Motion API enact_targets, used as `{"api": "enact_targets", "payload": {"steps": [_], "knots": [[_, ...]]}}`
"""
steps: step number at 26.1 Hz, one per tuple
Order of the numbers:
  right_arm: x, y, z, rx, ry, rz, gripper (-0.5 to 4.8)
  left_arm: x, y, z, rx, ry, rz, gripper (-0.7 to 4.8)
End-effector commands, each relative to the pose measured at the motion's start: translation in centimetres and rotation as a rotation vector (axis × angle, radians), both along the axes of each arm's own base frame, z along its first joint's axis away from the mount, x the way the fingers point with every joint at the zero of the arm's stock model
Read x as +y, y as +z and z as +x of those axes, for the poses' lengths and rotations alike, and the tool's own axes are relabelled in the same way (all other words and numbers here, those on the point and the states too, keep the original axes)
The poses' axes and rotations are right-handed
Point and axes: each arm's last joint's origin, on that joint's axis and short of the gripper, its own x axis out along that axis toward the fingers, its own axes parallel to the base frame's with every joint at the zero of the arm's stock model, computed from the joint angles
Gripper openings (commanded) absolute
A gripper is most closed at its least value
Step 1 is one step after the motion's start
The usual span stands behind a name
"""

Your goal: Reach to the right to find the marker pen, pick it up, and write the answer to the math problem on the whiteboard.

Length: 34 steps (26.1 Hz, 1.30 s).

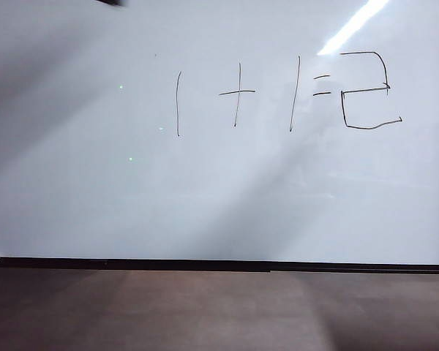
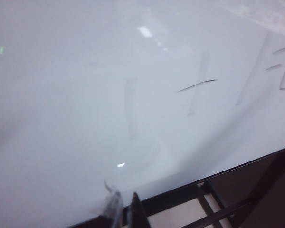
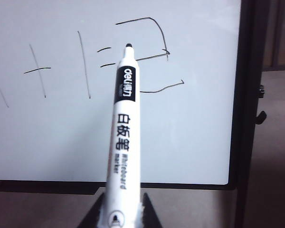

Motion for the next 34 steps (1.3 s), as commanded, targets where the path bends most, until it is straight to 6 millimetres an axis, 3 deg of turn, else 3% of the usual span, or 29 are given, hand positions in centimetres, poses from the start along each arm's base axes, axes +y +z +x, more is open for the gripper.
{"api": "enact_targets", "payload": {"steps": [1, 3, 7, 10, 16, 21, 26, 34], "knots": [[0.0, 0.3, -0.1, -0.021, 0.003, -0.002, -0.05, 3.5, 1.2, -2.2, -0.051, 0.011, -0.070, 0.27], [0.0, 0.3, -0.1, -0.021, 0.003, -0.002, -0.05, 5.5, 1.4, -4.0, -0.110, 0.107, -0.059, 0.27], [0.0, 0.3, -0.1, -0.021, 0.003, -0.002, -0.05, 7.7, 0.2, -7.1, -0.185, 0.280, 0.013, 0.27], [0.0, 0.3, -0.1, -0.021, 0.002, -0.002, -0.05, 8.5, -2.3, -9.3, -0.206, 0.325, 0.027, 0.27], [0.0, 0.3, -0.1, -0.021, 0.003, -0.002, -0.05, 9.0, -9.7, -12.7, -0.252, 0.338, 0.003, 0.27], [0.0, 0.3, -0.1, -0.021, 0.003, -0.002, -0.05, 9.0, -16.4, -12.9, -0.308, 0.333, -0.071, 0.27], [0.0, 0.3, -0.1, -0.020, 0.005, -0.002, -0.05, 8.7, -20.5, -11.6, -0.216, 0.317, -0.157, 0.27], [0.0, 0.2, -0.1, -0.014, 0.001, -0.001, -0.05, 8.6, -21.0, -11.6, -0.177, 0.299, -0.106, 0.27]]}}
